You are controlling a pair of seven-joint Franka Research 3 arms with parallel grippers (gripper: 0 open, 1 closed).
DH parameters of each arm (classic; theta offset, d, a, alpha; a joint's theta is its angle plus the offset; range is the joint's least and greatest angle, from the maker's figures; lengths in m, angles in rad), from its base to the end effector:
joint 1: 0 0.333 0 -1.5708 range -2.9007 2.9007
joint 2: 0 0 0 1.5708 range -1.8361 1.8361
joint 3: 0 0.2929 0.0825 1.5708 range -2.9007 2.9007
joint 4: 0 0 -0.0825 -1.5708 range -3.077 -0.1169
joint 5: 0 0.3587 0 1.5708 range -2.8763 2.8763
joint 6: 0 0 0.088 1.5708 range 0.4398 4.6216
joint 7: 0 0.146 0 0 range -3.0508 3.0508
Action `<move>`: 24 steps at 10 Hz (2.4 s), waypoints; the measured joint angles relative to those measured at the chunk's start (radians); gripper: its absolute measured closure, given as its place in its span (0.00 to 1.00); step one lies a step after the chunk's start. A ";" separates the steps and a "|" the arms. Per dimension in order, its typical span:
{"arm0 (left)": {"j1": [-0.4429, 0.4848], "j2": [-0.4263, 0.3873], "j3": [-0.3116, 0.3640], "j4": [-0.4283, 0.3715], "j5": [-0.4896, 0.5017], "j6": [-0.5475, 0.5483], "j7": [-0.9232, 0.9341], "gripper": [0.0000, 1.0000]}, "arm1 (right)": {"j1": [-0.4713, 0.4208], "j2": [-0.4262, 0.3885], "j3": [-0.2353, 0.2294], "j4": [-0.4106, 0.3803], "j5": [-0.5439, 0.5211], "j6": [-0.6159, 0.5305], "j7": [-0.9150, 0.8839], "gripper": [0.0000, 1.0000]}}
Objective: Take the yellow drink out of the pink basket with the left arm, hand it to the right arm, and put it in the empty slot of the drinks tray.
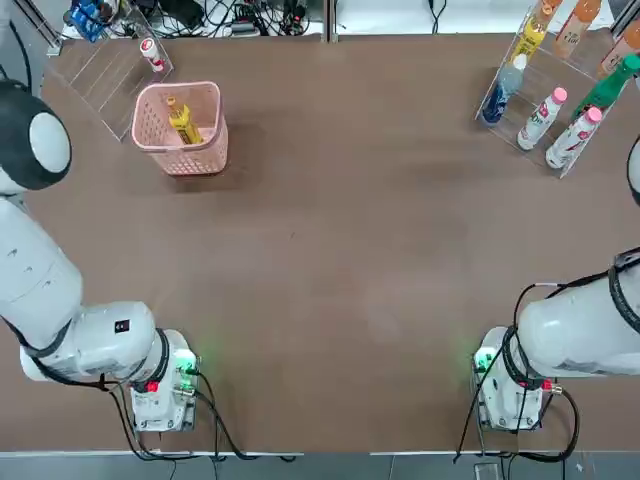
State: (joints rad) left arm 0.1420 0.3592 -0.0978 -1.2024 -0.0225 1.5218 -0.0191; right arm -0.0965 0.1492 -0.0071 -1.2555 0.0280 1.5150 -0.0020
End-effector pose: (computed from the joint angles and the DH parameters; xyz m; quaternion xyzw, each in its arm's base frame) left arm 0.6190 0.0341 0.5156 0.9988 0.0341 -0.0187 0.0287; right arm 0.5662 -0.0543 0.6157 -0.9972 0.0491 -0.0557 0.0105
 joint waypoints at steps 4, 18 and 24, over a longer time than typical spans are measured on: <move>0.000 0.058 -0.019 -0.072 0.000 0.134 -0.010 0.00 | 0.000 0.000 0.000 0.000 0.000 0.000 0.000 0.01; 0.001 -0.108 -0.091 -0.652 0.000 0.609 -0.259 0.02 | 0.000 0.000 0.000 0.000 0.000 0.000 0.000 0.01; 0.001 -0.159 -0.095 -0.788 0.000 0.706 -0.264 0.09 | 0.000 0.000 0.000 0.000 0.000 0.000 0.000 0.01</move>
State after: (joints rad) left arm 0.1428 0.2000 -0.1926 -1.9901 -0.0225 2.2277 -0.2829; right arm -0.0966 0.1492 -0.0074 -1.2552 0.0280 1.5150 -0.0020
